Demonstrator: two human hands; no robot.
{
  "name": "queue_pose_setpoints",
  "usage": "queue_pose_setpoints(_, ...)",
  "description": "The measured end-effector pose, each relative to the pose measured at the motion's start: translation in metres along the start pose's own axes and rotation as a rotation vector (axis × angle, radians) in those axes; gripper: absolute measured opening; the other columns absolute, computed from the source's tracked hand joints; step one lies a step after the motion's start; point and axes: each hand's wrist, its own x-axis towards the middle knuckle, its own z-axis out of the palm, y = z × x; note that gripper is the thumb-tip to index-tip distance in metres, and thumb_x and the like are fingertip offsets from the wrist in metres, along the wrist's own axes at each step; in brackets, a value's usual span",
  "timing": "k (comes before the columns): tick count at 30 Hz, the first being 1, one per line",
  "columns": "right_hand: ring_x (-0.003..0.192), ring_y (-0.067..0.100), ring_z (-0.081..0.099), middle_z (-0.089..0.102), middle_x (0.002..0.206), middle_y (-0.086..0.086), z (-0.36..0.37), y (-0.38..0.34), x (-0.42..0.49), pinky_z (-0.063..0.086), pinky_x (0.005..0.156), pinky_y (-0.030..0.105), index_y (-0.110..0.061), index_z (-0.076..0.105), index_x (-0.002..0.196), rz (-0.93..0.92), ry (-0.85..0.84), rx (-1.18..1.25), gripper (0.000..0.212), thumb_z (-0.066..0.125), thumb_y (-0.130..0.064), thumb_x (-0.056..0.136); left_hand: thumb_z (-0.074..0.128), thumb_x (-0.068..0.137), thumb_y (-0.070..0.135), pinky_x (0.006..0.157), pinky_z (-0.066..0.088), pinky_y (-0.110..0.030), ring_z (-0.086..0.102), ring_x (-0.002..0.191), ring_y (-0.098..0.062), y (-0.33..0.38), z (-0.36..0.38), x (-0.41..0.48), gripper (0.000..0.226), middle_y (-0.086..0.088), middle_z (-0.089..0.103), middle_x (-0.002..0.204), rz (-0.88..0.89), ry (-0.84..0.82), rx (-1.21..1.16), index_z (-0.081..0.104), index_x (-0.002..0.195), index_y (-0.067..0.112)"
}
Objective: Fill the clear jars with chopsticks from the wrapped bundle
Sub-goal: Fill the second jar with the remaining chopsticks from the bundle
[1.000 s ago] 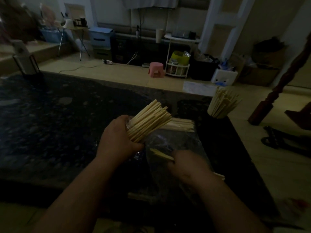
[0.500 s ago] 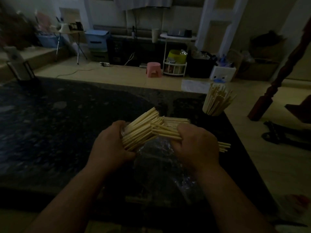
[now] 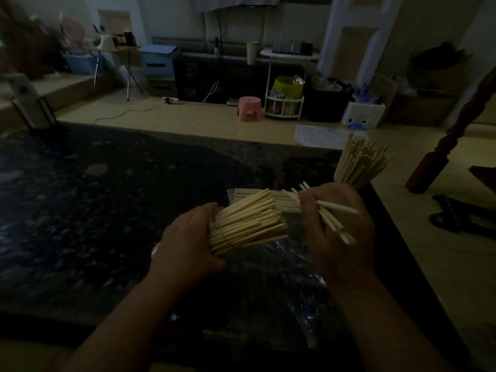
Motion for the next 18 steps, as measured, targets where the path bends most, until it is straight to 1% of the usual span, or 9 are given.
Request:
queue_pose_setpoints(1,0.079,-0.008,0.043,0.055,0.085,0.003,0.002,-0.001,0.001,0.032,0.079,0.002,-0.007,0.066,0.083,0.03,0.026,0.061,0.029,0.048,-0.025,0.098,0.086,0.057,0.033,0.104,0.036,-0.029,0.044,0.124,-0.011,0.0,0.001,0.0,0.103,0.007,0.048,0.138,0.009,-0.007,0.001,0.033,0.145,0.03)
queue_pose_setpoints(3,0.081,-0.012,0.049,0.058,0.083,0.003,0.006,-0.004,0.002,0.032,0.079,0.0,-0.007,0.067,0.082,0.09,0.079,0.154,0.027,0.049,-0.022,0.096,0.085,0.057,0.033,0.105,0.037,-0.03,0.045,0.124,-0.011,0.002,0.002,0.001,0.103,0.007,0.047,0.138,0.023,-0.021,0.003,0.033,0.146,0.03)
queue_pose_setpoints(8,0.077,-0.006,0.055,0.061,0.078,0.009,0.008,-0.015,0.001,0.036,0.075,0.002,-0.007,0.066,0.078,0.14,0.196,0.214,0.033,0.046,-0.022,0.098,0.084,0.057,0.034,0.106,0.038,-0.032,0.045,0.124,-0.014,0.0,0.005,0.005,0.103,0.004,0.048,0.138,0.017,-0.029,-0.01,0.033,0.146,0.028)
queue_pose_setpoints(10,0.076,-0.001,0.06,0.063,0.077,0.013,0.009,-0.018,0.002,0.04,0.074,0.004,-0.017,0.062,0.082,0.149,0.224,0.268,0.025,0.046,-0.024,0.099,0.083,0.057,0.035,0.106,0.039,-0.033,0.046,0.123,-0.015,-0.002,0.006,0.005,0.102,0.004,0.048,0.138,0.02,-0.019,-0.011,0.034,0.146,0.028)
queue_pose_setpoints(12,0.075,0.006,0.061,0.063,0.077,0.012,0.007,-0.021,0.003,0.041,0.075,0.006,-0.026,0.061,0.088,0.13,0.22,0.272,0.02,0.045,-0.025,0.1,0.083,0.056,0.036,0.106,0.039,-0.034,0.046,0.123,-0.014,-0.003,0.006,0.005,0.101,0.005,0.049,0.137,0.027,-0.01,-0.015,0.035,0.144,0.029)
queue_pose_setpoints(13,0.076,0.007,0.06,0.063,0.078,0.01,0.006,-0.022,0.003,0.041,0.076,0.007,-0.025,0.061,0.088,0.101,0.21,0.242,0.02,0.046,-0.023,0.1,0.082,0.056,0.036,0.106,0.039,-0.035,0.046,0.122,-0.014,-0.004,0.006,0.005,0.1,0.006,0.049,0.138,0.03,-0.007,-0.017,0.036,0.144,0.029)
queue_pose_setpoints(15,0.078,0.005,0.056,0.061,0.08,0.005,0.006,-0.024,0.002,0.039,0.079,0.008,-0.017,0.063,0.084,0.051,0.192,0.179,0.024,0.046,-0.02,0.099,0.082,0.056,0.036,0.106,0.039,-0.036,0.047,0.122,-0.014,-0.004,0.005,0.005,0.098,0.005,0.049,0.138,0.038,-0.002,-0.02,0.037,0.144,0.028)
queue_pose_setpoints(16,0.078,0.004,0.056,0.061,0.08,0.004,0.008,-0.025,0.0,0.04,0.079,0.009,-0.015,0.064,0.082,0.069,0.19,0.198,0.026,0.046,-0.022,0.099,0.081,0.056,0.036,0.106,0.039,-0.036,0.047,0.122,-0.014,-0.004,0.005,0.004,0.098,0.005,0.049,0.138,0.037,-0.006,-0.018,0.037,0.144,0.028)
queue_pose_setpoints(18,0.072,0.003,0.061,0.064,0.073,0.002,0.013,-0.031,-0.002,0.046,0.073,0.012,-0.018,0.064,0.082,0.206,0.188,0.353,0.026,0.046,-0.03,0.098,0.081,0.056,0.035,0.105,0.039,-0.034,0.047,0.122,-0.014,-0.004,0.004,0.004,0.099,0.005,0.049,0.137,0.035,-0.011,-0.028,0.037,0.144,0.028)
